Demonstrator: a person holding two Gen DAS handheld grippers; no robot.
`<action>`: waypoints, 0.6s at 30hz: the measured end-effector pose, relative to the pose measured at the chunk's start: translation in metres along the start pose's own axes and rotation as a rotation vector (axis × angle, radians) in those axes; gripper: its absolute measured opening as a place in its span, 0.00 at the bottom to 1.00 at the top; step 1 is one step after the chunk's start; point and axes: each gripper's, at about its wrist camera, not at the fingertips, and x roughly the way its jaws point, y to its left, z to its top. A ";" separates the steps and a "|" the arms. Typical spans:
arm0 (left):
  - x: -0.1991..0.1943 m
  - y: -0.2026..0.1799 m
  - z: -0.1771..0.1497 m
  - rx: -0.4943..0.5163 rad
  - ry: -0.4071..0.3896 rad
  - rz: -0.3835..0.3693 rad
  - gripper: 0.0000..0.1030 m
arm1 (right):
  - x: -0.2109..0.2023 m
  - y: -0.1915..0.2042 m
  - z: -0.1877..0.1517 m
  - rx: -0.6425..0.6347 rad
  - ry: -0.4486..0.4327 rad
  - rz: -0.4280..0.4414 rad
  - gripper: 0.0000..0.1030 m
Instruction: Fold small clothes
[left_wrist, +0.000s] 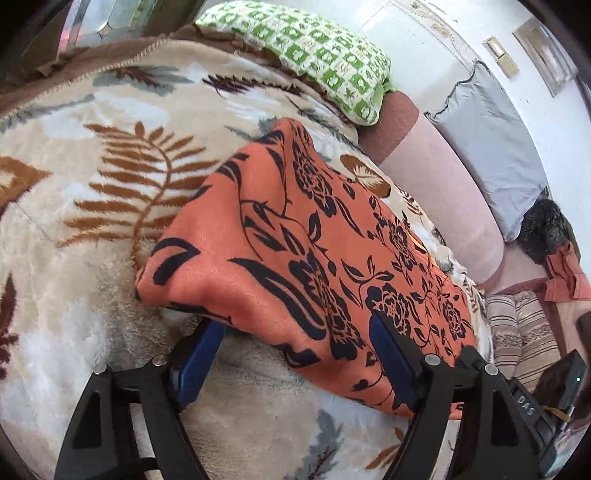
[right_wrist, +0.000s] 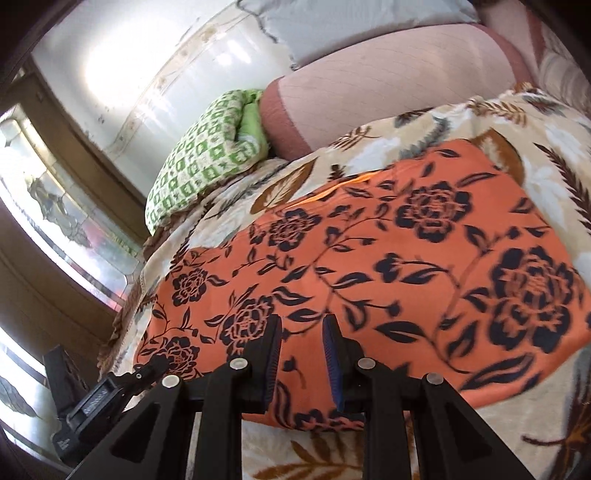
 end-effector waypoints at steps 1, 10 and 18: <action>0.002 0.000 0.002 -0.009 0.010 -0.014 0.79 | 0.004 0.004 -0.001 -0.008 0.005 0.002 0.25; 0.015 -0.006 0.016 -0.021 -0.035 -0.031 0.72 | 0.061 0.026 -0.027 -0.141 0.147 -0.039 0.26; 0.013 -0.032 0.018 0.136 -0.144 0.000 0.24 | 0.057 0.012 -0.025 -0.075 0.177 0.027 0.26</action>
